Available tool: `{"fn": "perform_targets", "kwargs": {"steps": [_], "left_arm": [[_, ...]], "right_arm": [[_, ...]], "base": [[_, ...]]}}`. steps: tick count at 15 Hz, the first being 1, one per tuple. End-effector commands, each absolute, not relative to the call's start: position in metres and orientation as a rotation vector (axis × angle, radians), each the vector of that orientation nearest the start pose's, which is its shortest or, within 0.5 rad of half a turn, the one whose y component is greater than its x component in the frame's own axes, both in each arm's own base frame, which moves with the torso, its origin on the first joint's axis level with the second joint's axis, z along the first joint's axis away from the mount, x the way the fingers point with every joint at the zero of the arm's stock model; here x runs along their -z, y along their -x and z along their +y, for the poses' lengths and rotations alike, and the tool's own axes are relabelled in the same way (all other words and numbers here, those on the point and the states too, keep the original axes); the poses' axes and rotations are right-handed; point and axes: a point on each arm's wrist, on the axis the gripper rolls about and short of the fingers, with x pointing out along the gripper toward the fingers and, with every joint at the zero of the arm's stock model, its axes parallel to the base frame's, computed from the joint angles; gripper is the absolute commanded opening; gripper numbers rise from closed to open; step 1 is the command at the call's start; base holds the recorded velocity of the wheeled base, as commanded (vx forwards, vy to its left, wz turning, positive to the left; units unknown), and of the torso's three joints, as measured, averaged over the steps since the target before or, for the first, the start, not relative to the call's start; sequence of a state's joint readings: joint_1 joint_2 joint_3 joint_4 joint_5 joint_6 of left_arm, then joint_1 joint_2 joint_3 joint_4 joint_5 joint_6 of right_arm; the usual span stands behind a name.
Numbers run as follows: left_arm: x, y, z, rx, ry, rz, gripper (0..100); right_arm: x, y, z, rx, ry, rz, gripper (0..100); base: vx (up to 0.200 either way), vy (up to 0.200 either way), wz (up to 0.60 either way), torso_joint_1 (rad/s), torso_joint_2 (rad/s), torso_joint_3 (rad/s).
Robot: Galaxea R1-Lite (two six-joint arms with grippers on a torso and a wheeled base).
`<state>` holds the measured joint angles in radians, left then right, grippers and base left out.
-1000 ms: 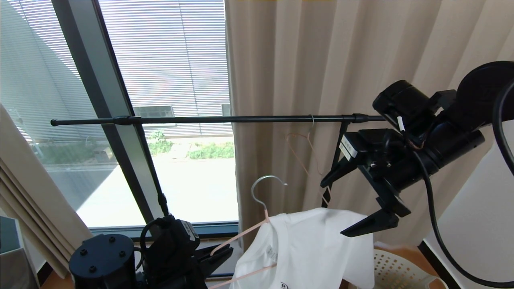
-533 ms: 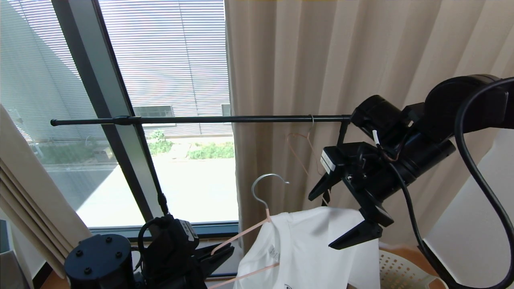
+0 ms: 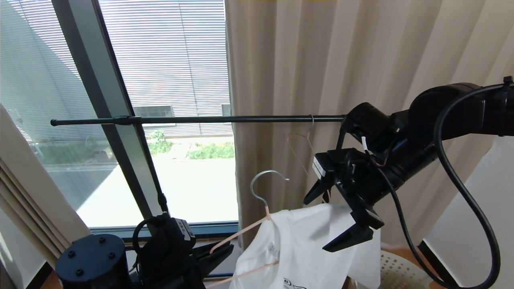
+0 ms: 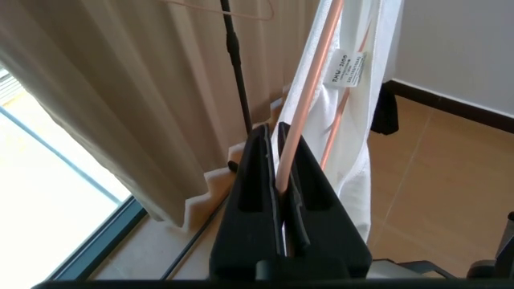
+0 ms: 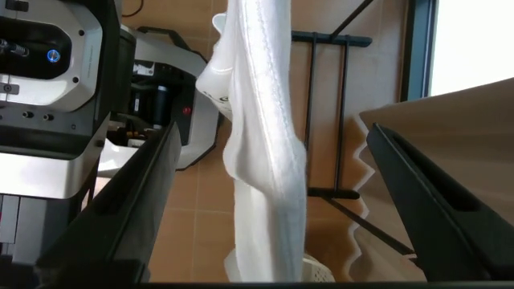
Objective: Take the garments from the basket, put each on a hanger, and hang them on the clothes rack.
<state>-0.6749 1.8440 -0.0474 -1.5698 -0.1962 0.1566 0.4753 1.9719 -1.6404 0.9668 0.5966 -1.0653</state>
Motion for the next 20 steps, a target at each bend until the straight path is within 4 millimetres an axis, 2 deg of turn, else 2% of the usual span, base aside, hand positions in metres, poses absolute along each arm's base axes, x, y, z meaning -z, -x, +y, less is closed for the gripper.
{"fn": "perform_targets", "kwargs": {"steps": [1, 20], "left_arm": [[-0.0802, -0.1646, -0.1374, 0.885, -0.199, 0.152, 0], [-0.0827, -0.1656, -0.1373, 0.880, -0.195, 0.139, 0]], "right_arm": [[-0.1900, -0.2948, 0.1660, -1.522, 0.727, 0.737, 100], [-0.1869, -0.2980, 0.1683, -1.513, 0.722, 0.732, 100]], "base": [[0.000, 0.000, 0.00, 0.000, 0.00, 0.000], [0.000, 0.000, 0.00, 0.000, 0.00, 0.000]]}}
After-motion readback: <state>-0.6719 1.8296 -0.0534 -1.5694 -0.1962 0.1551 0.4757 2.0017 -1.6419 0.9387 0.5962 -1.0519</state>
